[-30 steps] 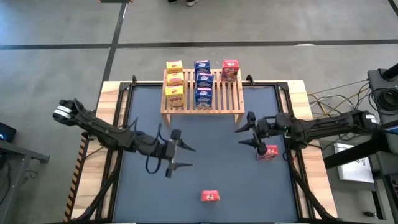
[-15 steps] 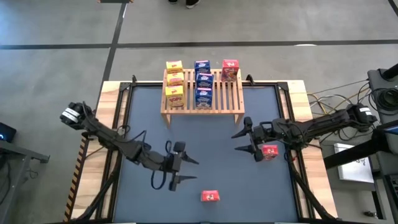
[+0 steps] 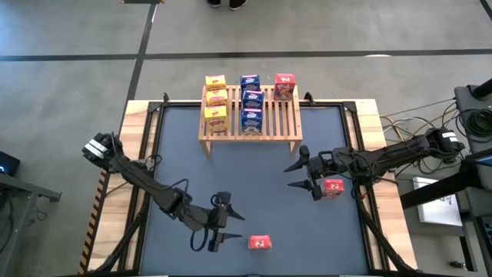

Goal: Stack cereal on shelf
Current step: Put the bottom red cereal box aligned with the other red cereal box on the shelf

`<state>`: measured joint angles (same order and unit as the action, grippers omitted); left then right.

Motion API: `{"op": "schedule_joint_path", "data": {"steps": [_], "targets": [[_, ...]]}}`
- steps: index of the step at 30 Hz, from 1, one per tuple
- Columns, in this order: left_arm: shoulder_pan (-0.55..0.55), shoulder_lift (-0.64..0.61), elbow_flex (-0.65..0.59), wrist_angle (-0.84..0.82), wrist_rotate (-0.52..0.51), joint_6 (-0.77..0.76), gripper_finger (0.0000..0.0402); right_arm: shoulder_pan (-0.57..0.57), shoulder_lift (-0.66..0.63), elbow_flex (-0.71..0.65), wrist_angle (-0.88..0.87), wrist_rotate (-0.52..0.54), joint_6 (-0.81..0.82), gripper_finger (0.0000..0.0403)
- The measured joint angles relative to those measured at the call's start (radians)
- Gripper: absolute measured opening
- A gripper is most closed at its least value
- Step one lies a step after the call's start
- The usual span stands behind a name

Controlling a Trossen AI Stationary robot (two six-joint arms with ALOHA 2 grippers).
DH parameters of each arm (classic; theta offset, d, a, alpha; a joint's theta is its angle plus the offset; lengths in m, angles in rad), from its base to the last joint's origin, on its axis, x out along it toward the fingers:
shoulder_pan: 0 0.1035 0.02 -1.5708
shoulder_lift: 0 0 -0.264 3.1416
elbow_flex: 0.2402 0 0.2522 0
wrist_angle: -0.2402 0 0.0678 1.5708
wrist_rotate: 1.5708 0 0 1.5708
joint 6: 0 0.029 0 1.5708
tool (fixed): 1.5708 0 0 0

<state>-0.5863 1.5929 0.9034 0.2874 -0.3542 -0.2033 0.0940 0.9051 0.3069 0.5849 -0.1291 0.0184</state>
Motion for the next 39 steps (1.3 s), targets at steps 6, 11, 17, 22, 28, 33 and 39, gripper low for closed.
{"op": "schedule_joint_path", "data": {"steps": [6, 11, 17, 22, 28, 33, 39], "targets": [[-0.004, 0.08, 0.054, -0.008, 0.027, -0.011, 0.0235, 0.0, 0.001, 0.0, 0.019, 0.002, -0.003, 0.0226], [-0.004, 0.125, 0.102, -0.01, 0.075, -0.016, 0.0235, 0.0, 0.001, 0.0, 0.023, 0.002, -0.011, 0.0226], [-0.004, 0.127, 0.116, -0.019, 0.125, -0.027, 0.0257, 0.0, 0.001, 0.0, 0.022, 0.02, -0.017, 0.0226], [-0.004, 0.125, 0.116, -0.021, 0.165, -0.059, 0.0289, 0.0, 0.001, 0.0, 0.018, 0.029, -0.019, 0.0226], [-0.004, 0.125, 0.116, -0.088, 0.143, -0.09, 0.0316, 0.0, 0.001, 0.0, 0.018, 0.029, -0.018, 0.0226], [-0.004, 0.129, 0.116, -0.069, 0.137, -0.109, 0.0326, 0.0, 0.001, 0.0, 0.018, 0.029, -0.007, 0.0226], [0.0, 0.175, 0.116, -0.032, 0.137, -0.139, 0.0329, 0.0, 0.001, 0.0, 0.018, 0.029, 0.001, 0.0226]]}}
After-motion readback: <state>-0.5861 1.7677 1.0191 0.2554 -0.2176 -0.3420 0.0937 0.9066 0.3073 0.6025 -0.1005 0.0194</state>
